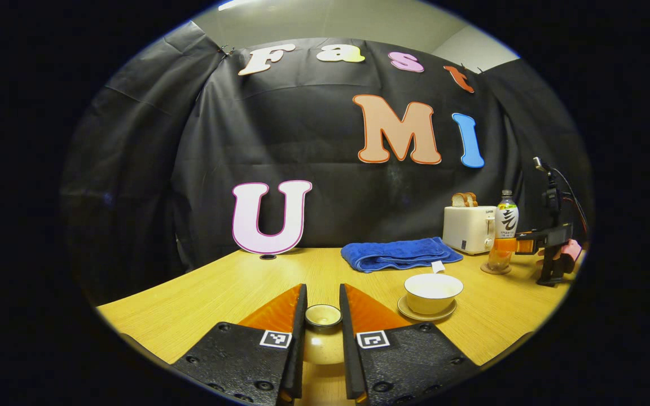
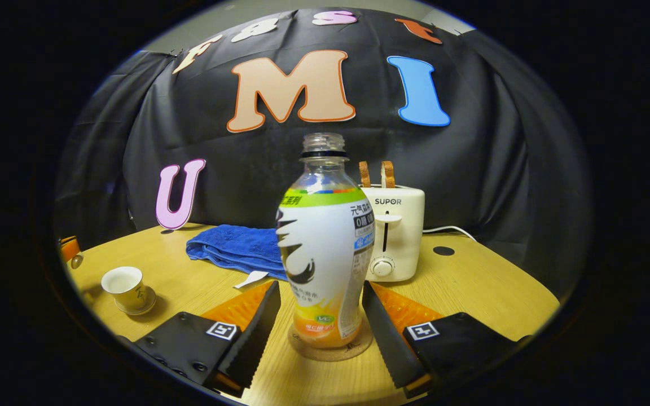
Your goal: Open the teacup lid with one hand, grasp the water bottle and pour water into the teacup with the other hand; after pouring, place the water bottle on the coaster and then close the teacup lid.
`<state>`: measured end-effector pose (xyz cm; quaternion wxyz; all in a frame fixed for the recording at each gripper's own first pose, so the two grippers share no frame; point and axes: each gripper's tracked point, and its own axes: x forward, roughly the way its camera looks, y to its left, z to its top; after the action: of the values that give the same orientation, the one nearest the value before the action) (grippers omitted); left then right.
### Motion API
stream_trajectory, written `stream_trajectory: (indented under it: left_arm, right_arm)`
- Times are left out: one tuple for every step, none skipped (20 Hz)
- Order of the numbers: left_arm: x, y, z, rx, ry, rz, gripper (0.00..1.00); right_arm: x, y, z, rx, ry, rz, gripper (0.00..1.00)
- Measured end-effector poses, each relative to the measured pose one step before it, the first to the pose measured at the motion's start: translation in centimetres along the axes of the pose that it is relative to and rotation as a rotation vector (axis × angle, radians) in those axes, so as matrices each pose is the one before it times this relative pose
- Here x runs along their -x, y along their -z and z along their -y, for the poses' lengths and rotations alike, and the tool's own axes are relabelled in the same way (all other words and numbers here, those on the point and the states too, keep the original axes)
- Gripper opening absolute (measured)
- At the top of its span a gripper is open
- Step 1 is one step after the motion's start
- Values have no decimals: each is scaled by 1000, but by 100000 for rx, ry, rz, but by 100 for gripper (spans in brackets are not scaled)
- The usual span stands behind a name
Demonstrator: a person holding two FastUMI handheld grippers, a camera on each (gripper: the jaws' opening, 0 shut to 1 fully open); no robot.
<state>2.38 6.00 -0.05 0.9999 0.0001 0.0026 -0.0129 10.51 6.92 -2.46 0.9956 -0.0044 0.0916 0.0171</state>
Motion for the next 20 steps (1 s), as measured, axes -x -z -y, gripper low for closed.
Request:
stream_trajectory:
  left_arm:
    - [0,53,-2,25,24,-49,27]
    - [6,-42,55,103,256,42,27]
    - [1,34,23,17,391,41,27]
    - [67,44,-51,-39,141,-132,27]
    - [-62,-65,-24,80,-106,247,27]
    - [3,-11,-10,13,-119,65,27]
    - [-31,16,3,-23,-88,-7,27]
    - [14,-22,15,-4,-52,10,27]
    - [-17,10,-36,46,-19,114,27]
    - [-1,14,18,-39,8,-39,27]
    - [41,-1,-11,-2,-55,2,27]
    - [-16,-23,-97,-44,-439,55,27]
    - [-23,25,-10,-116,-719,-114,28]
    - [-19,-65,10,24,-575,136,27]
    - [-51,50,39,-5,94,-91,28]
    - [26,70,59,26,638,-251,27]
    - [39,-100,183,93,1272,216,27]
    - [10,2,162,-98,1748,190,27]
    - [-78,15,297,-58,1963,-43,27]
    - [-229,-14,377,67,1638,94,27]
  right_arm:
    - [492,7,120,-746,669,407,89]
    - [575,-185,-65,-573,-212,1122,89]
    - [520,-122,81,-188,88,1261,93]
    - [560,-188,31,-137,11,1516,96]
    - [627,-177,14,-335,202,1872,96]
    - [889,584,1562,-450,-37,1831,96]
    - [694,-165,-41,-386,-280,1999,89]
    - [656,-243,-10,-74,-363,2144,95]
    - [659,-318,-79,364,-85,2317,96]
    - [511,-283,27,1094,454,2174,93]
    - [571,-317,235,1594,885,2382,89]
    - [588,108,64,-912,495,-847,92]
    - [733,142,-96,365,244,547,95]
    - [745,-72,171,-56,671,144,90]
    - [616,-83,172,72,805,374,92]
    - [485,-97,43,-27,306,447,89]
    - [448,77,-76,26,-539,-280,92]
    - [524,-33,-98,-59,-540,228,92]
    - [341,-75,5,10,-114,-70,89]
    - [226,91,78,-11,37,57,92]
